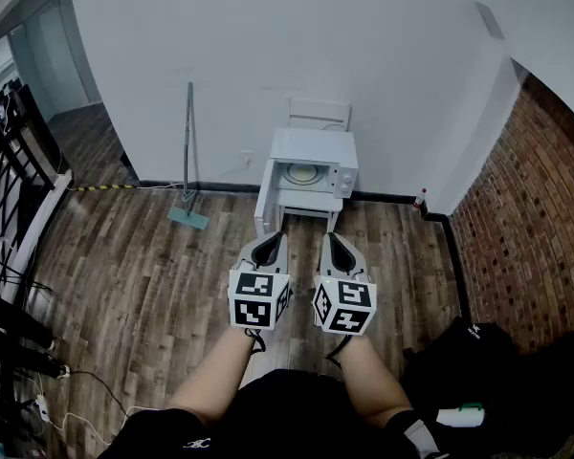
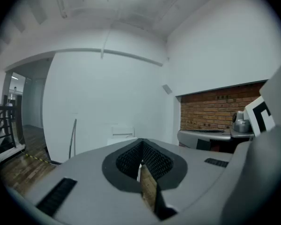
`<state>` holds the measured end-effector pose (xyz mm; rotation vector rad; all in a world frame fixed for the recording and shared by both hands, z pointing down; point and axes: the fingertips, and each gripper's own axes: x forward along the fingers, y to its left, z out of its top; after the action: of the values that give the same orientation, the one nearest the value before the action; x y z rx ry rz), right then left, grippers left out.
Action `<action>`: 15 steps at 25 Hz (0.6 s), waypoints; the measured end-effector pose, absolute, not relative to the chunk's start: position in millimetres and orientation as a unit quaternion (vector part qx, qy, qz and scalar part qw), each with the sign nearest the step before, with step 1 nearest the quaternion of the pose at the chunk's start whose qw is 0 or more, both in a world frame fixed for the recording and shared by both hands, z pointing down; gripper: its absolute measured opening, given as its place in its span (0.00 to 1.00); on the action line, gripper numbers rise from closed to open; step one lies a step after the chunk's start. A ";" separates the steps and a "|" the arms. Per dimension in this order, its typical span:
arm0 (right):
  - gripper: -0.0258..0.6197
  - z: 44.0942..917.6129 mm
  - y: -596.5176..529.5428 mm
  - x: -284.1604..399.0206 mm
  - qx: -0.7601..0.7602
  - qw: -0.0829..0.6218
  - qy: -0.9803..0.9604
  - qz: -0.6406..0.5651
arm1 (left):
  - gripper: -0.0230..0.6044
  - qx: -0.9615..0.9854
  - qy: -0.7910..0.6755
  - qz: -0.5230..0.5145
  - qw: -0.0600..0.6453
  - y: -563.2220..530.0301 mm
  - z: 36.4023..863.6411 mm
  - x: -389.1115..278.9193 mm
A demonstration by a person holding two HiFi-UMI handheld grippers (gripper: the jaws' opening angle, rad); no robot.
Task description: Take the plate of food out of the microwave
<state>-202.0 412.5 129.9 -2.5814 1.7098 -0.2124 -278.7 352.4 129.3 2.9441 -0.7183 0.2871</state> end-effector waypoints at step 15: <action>0.05 140.0 436.9 -127.8 -0.823 0.011 0.563 -0.070 | 0.03 0.963 -0.244 0.088 0.073 373.8 131.8 -200.2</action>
<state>-127.8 436.9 140.0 -2.5677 1.7568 -0.2181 -200.2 373.8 131.8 2.8937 -0.7318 0.2644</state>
